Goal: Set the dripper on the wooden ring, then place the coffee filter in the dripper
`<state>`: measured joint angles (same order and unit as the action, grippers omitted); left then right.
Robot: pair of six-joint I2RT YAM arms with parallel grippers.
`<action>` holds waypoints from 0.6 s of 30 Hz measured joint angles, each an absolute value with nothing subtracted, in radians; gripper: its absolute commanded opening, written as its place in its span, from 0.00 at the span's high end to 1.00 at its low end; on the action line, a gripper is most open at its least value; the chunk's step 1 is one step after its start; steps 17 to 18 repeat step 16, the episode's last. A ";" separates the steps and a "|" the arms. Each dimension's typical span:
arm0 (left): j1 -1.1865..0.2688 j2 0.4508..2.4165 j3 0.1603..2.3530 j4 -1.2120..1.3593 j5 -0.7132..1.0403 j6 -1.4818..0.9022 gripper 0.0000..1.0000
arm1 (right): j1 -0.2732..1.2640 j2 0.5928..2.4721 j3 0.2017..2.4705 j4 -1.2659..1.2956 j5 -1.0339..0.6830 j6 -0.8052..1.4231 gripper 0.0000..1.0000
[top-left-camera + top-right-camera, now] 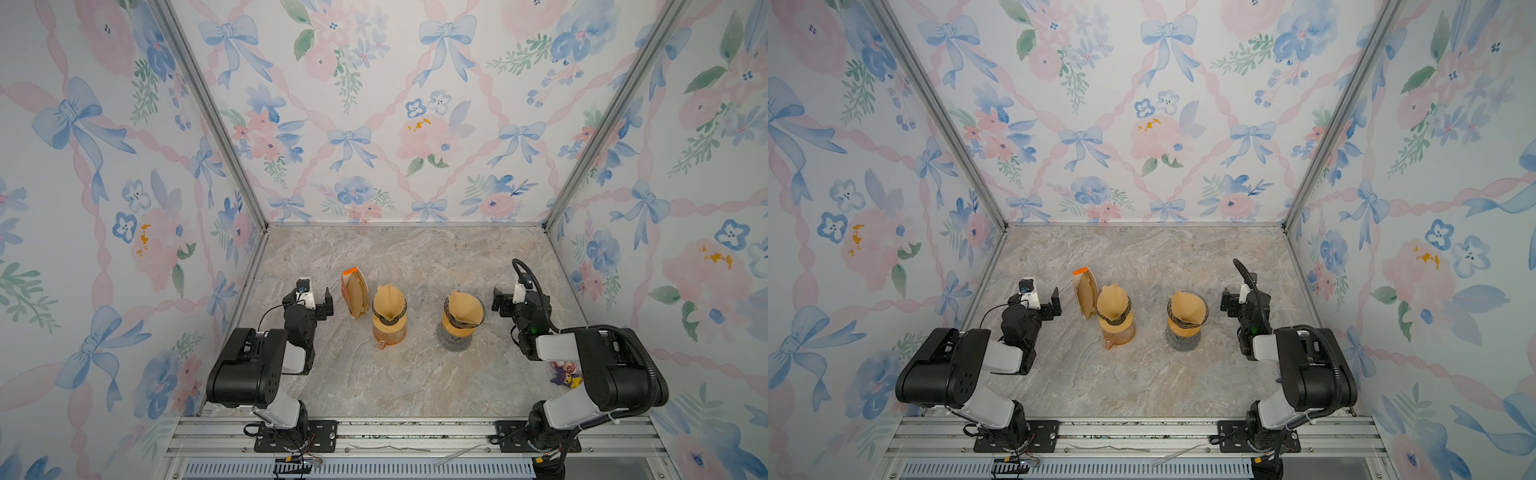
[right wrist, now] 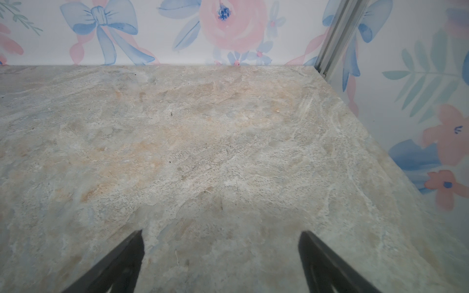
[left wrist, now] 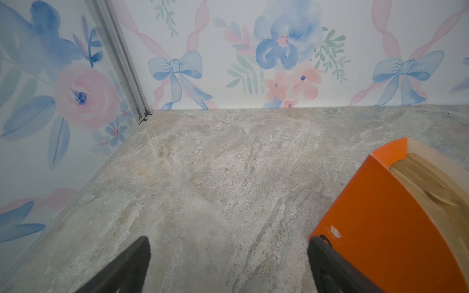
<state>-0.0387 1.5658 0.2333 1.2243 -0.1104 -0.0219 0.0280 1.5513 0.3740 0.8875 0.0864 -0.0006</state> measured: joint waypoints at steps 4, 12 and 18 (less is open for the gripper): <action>-0.039 1.566 0.233 1.224 -0.111 -0.022 0.02 | 0.012 1.551 0.374 0.892 0.017 -0.001 0.04; -0.039 1.566 0.233 1.224 -0.111 -0.022 0.02 | 0.008 1.551 0.374 0.895 -0.035 -0.001 0.04; -0.038 1.566 0.233 1.224 -0.106 -0.022 0.02 | 0.008 1.551 0.374 0.895 -0.041 -0.001 0.04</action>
